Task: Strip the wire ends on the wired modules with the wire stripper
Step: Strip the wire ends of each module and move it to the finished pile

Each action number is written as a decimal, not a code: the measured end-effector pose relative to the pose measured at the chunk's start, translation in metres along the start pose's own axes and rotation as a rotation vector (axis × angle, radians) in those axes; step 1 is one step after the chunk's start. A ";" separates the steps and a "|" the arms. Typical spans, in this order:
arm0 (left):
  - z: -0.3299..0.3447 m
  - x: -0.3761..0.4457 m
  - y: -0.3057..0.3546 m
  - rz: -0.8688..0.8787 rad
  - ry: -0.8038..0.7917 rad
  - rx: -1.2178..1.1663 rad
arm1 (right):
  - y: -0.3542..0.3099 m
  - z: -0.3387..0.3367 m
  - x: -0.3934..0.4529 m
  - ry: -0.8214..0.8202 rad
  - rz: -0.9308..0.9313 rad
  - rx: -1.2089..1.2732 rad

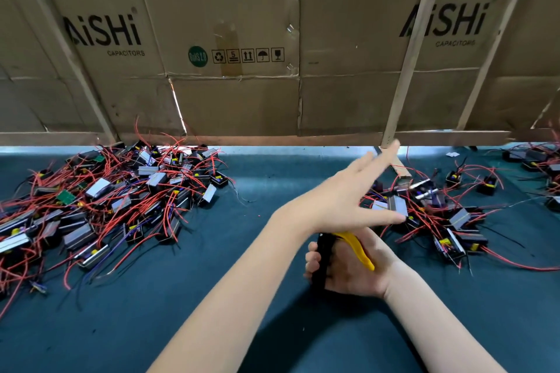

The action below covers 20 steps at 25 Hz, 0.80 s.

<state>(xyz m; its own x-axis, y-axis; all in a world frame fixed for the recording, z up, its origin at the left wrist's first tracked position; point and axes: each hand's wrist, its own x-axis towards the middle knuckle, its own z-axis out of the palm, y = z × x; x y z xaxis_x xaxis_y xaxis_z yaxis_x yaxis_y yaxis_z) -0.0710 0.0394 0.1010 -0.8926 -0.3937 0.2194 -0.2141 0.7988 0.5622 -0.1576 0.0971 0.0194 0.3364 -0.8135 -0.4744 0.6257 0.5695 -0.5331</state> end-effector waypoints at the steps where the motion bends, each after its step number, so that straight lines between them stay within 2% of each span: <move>1: -0.003 -0.007 -0.011 -0.017 0.015 0.043 | 0.000 0.000 0.000 0.002 -0.004 0.011; 2: -0.009 -0.015 -0.026 -0.052 0.087 0.087 | 0.000 0.000 0.000 -0.003 -0.008 0.014; 4: -0.025 -0.037 -0.064 -0.182 0.336 0.220 | 0.000 0.001 0.000 -0.006 -0.012 -0.008; 6: -0.038 -0.065 -0.108 -0.432 0.566 0.410 | 0.000 0.000 0.000 0.008 -0.015 -0.030; 7: -0.042 -0.081 -0.128 -0.585 0.624 0.496 | 0.000 0.000 0.001 0.013 -0.015 -0.035; 8: -0.042 -0.097 -0.146 -0.727 0.612 0.561 | 0.000 0.000 0.001 0.015 -0.016 -0.039; 10: -0.036 -0.119 -0.169 -0.870 0.433 0.637 | -0.001 -0.001 0.001 0.021 -0.022 -0.042; 12: -0.031 -0.123 -0.176 -0.841 0.309 0.646 | -0.001 -0.001 0.000 0.029 -0.024 -0.039; 17: -0.028 -0.111 -0.150 -0.634 0.436 0.710 | 0.000 0.001 -0.002 0.021 -0.045 -0.041; 20: -0.022 -0.110 -0.139 -0.388 0.444 0.405 | 0.002 0.000 -0.001 0.012 -0.090 -0.071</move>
<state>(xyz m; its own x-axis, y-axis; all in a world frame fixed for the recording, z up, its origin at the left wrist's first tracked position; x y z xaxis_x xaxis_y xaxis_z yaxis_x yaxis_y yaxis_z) 0.0656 -0.0381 0.0167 -0.4948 -0.7627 0.4164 -0.6906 0.6360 0.3443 -0.1567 0.0989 0.0193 0.2729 -0.8603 -0.4305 0.6016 0.5018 -0.6215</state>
